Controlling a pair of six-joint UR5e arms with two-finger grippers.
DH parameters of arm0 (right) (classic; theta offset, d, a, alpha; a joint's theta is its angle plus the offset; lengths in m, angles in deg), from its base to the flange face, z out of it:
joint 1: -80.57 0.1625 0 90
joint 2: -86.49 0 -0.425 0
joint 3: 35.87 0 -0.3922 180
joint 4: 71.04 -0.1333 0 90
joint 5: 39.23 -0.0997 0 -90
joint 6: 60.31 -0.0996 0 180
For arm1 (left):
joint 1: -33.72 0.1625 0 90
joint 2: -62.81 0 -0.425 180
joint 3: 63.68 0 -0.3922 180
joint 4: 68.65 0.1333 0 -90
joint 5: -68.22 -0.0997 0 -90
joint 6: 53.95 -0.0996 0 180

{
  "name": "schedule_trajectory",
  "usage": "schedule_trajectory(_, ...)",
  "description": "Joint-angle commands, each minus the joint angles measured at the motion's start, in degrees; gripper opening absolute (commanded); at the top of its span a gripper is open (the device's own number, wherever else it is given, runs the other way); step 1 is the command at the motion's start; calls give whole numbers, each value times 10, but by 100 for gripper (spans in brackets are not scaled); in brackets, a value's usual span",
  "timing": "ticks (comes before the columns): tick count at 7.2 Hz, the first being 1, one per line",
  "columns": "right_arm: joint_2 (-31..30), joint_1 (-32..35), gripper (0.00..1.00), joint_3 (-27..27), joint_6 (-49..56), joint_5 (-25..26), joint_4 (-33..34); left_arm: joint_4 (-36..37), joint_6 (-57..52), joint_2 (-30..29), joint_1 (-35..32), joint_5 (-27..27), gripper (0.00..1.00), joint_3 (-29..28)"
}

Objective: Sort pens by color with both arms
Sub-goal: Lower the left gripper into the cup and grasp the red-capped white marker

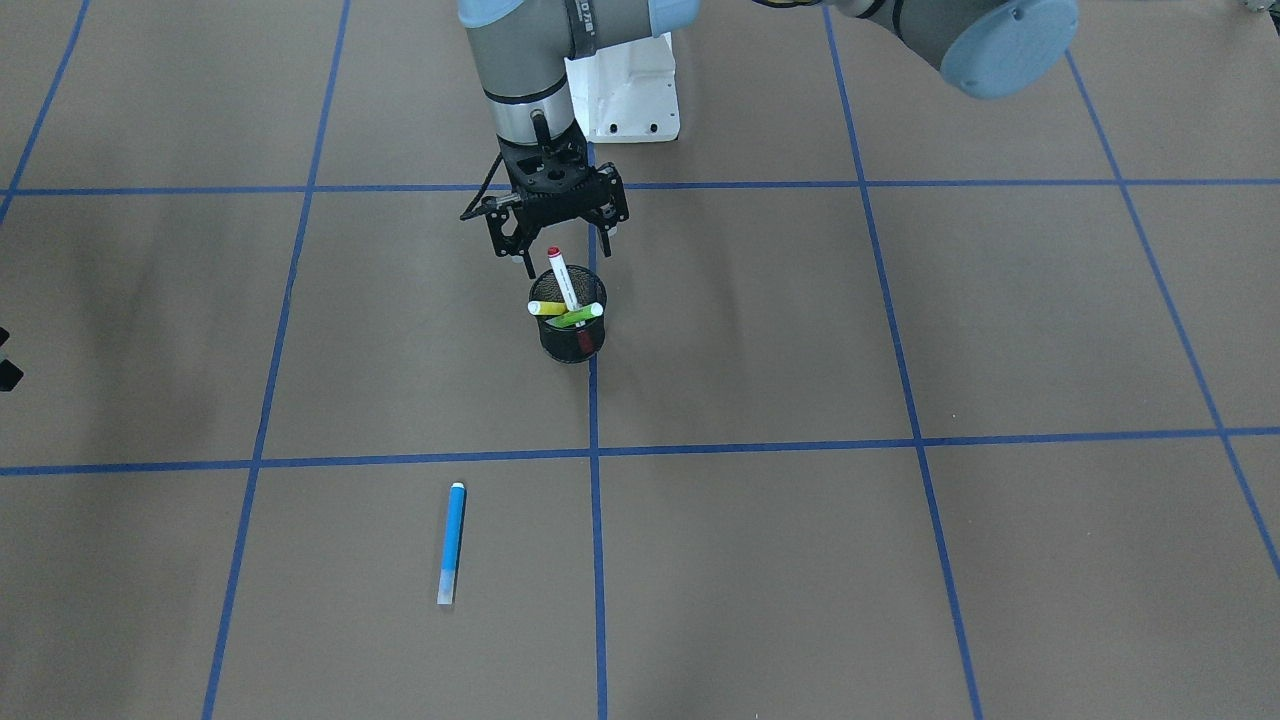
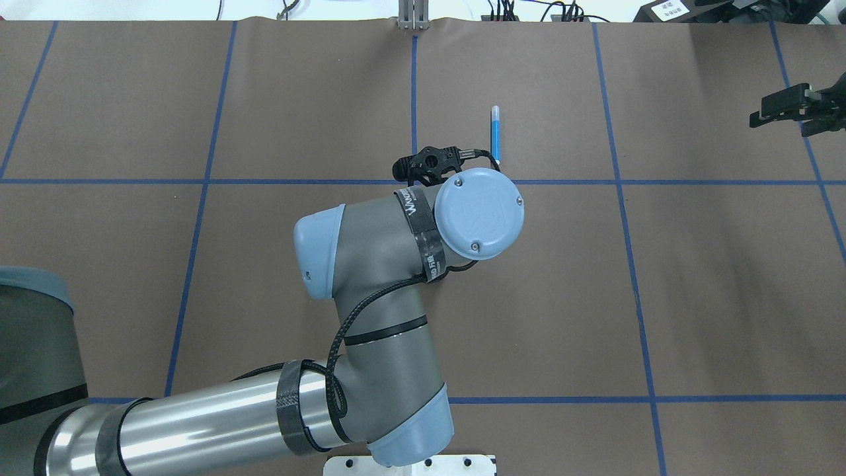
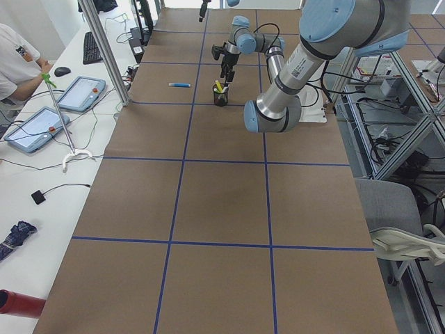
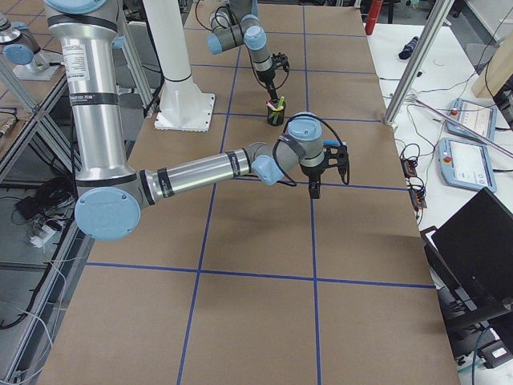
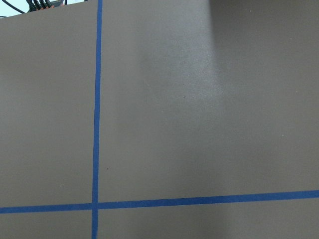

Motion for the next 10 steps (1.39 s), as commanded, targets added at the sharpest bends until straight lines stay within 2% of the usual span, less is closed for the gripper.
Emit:
schedule_trajectory(1, -1, 1, 100, 0, 0, 3, 0, -2, 1, 1, 16, -49, 82, 1)
schedule_trajectory(4, 0, 1, 100, 0, 6, 8, 0, -1, 0, 3, 45, -111, 82, -2)
schedule_trajectory(8, -4, 2, 100, 0, 8, 8, -1, -1, -5, -1, 45, -120, 73, -11)
schedule_trajectory(10, -4, 2, 100, 0, 8, 8, -1, -2, -5, -2, 46, -121, 72, -24)
